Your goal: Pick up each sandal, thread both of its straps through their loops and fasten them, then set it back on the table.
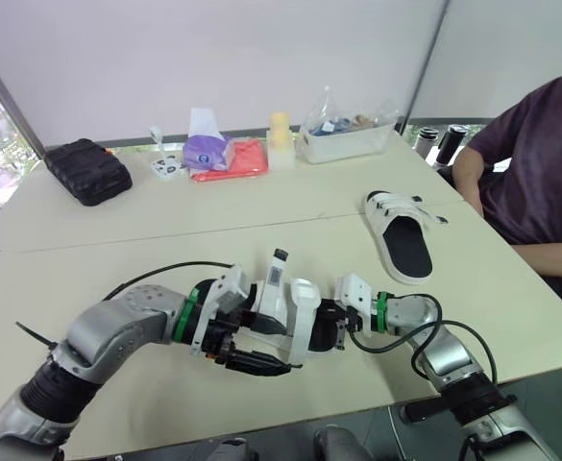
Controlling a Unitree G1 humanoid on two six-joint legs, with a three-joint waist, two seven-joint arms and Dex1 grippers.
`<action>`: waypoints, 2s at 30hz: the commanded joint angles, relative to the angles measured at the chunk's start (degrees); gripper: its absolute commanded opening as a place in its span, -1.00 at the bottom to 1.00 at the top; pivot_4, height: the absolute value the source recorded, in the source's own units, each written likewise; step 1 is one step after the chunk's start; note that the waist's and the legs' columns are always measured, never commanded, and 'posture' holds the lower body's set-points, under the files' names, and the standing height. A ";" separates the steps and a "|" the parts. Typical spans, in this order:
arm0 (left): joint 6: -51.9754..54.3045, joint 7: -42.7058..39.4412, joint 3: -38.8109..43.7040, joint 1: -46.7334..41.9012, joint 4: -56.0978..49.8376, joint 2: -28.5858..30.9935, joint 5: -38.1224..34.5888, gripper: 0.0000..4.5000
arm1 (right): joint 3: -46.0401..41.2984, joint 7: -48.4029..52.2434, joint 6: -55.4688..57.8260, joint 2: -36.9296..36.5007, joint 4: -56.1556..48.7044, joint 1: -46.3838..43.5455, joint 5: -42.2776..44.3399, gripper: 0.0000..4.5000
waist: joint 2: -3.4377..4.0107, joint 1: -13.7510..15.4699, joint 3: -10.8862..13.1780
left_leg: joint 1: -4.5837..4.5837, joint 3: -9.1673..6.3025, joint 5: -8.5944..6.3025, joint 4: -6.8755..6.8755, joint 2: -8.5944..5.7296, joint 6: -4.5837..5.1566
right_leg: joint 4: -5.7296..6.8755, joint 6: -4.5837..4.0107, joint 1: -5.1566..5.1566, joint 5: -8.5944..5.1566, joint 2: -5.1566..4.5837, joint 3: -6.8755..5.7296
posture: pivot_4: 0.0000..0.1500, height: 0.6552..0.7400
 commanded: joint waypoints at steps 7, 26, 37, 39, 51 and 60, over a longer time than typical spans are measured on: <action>-3.21 -2.11 -1.96 -2.69 4.54 -6.65 7.10 0.65 | 1.42 -1.38 2.41 0.30 3.26 1.16 -2.64 -1.00 | 0.00 0.03 -0.01 | 0.00 0.00 0.00 0.00 0.01 0.00 | -0.01 0.01 0.00 0.01 -0.01 0.00 | 1.00 1.00; 1.55 -3.44 -1.36 -3.74 5.74 -9.77 9.05 -0.98 | 1.45 -2.13 2.41 0.38 3.06 1.36 -2.80 -1.00 | -0.01 0.10 0.00 | -0.01 -0.02 0.00 0.00 0.01 0.00 | -0.04 0.15 0.01 -0.08 -0.02 0.00 | 1.00 1.00; -0.76 -22.49 1.16 -14.53 15.48 -1.66 7.22 -0.98 | 1.66 -2.03 2.14 0.32 3.41 1.16 -2.92 -1.00 | -0.01 -0.07 0.02 | -0.03 -0.01 0.00 -0.06 0.01 0.00 | -0.05 0.15 -0.06 -0.11 0.00 -0.01 | 1.00 1.00; -1.63 -23.81 0.84 -15.90 17.53 -2.36 8.00 -0.98 | 1.69 -2.07 2.17 0.41 3.53 1.02 -2.94 -1.00 | -0.01 -0.10 0.02 | -0.02 -0.01 0.00 -0.09 0.01 0.00 | -0.05 0.14 -0.06 -0.11 0.00 -0.01 | 1.00 1.00; 0.39 -20.45 4.40 -28.43 40.38 -16.97 9.59 -0.98 | 1.77 -2.45 2.48 0.45 3.58 1.26 -3.16 -1.00 | -0.05 -0.14 0.04 | -0.06 -0.01 0.00 -0.11 -0.02 -0.01 | -0.07 0.30 -0.11 -0.02 -0.01 0.00 | 1.00 1.00; 3.74 -21.43 5.40 -29.63 44.66 -19.54 10.05 -0.98 | 1.65 -2.90 2.93 0.36 3.03 1.83 -3.19 -1.00 | -0.05 -0.13 0.04 | -0.08 -0.01 0.01 -0.16 0.00 -0.03 | -0.07 0.29 -0.19 0.00 0.01 0.00 | 1.00 1.00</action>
